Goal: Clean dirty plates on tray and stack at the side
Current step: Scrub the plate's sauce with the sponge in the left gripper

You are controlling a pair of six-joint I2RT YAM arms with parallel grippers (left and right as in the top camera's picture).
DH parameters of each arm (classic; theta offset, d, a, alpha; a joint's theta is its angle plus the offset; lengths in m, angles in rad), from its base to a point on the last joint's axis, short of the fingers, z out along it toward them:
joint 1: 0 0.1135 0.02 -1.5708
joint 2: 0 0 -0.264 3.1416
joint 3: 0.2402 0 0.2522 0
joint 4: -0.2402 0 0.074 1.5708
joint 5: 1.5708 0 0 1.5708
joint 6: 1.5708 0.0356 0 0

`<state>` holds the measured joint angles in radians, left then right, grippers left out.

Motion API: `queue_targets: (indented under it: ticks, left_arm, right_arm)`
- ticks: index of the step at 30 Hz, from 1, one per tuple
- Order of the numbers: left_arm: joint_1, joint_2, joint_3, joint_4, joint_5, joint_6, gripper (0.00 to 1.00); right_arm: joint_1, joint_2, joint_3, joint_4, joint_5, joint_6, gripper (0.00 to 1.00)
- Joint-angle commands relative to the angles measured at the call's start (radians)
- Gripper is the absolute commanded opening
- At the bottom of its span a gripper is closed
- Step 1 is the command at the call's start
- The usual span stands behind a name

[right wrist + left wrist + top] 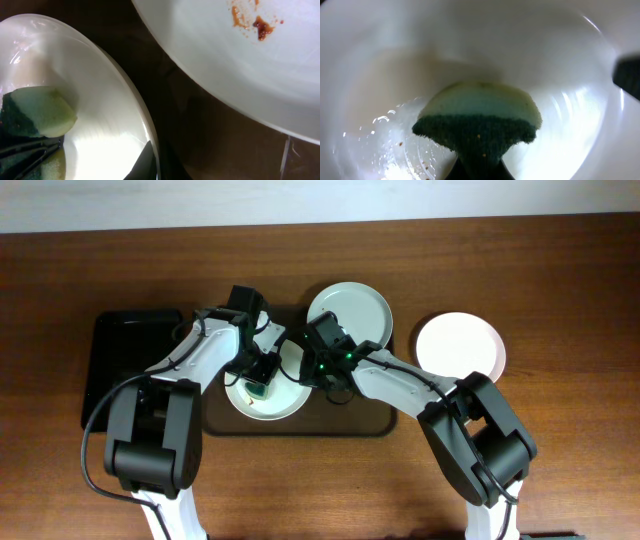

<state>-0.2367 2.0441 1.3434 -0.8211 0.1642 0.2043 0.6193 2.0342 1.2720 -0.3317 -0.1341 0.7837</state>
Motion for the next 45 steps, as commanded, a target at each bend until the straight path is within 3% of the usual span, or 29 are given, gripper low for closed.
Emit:
queue_targets:
  ticks: [1, 3, 9, 13, 19, 26, 32, 40, 45]
  left_arm:
    - [-0.034, 0.150, -0.118, -0.017, -0.151, -0.318, 0.01]
    - [-0.034, 0.149, -0.124, -0.027, -0.184, -0.430, 0.00]
    - [-0.034, 0.149, -0.135, 0.022, -0.252, -0.558, 0.01]
    - [-0.029, 0.149, -0.124, 0.073, -0.284, -0.563, 0.01]
    - [-0.028, 0.143, -0.101, -0.074, -0.285, -0.680, 0.01]
    - [-0.036, 0.143, -0.103, -0.112, -0.285, -0.690, 0.01]
    - [-0.042, 0.143, -0.215, 0.057, -0.402, -0.794, 0.01]
    - [-0.042, 0.143, -0.288, 0.351, -0.532, -0.790, 0.01]
    - [-0.043, 0.142, -0.288, 0.354, -0.513, -0.613, 0.01]
  right_arm:
    - [0.000, 0.015, 0.006, 0.008, 0.010, 0.014, 0.04]
    - [0.000, 0.015, 0.006, 0.008, 0.010, 0.014, 0.04]
    - [0.000, 0.016, 0.006, 0.026, 0.011, 0.021, 0.04]
    - [0.002, 0.021, 0.006, 0.060, 0.037, 0.047, 0.04]
    - [0.002, 0.043, 0.006, 0.060, 0.051, 0.087, 0.04]
    - [0.001, 0.043, 0.006, 0.060, 0.051, 0.086, 0.04]
    - [0.001, 0.043, 0.006, 0.060, 0.051, 0.086, 0.04]
    - [0.001, 0.043, 0.006, 0.060, 0.041, 0.086, 0.04]
    - [0.001, 0.043, 0.006, 0.060, 0.041, 0.086, 0.04]
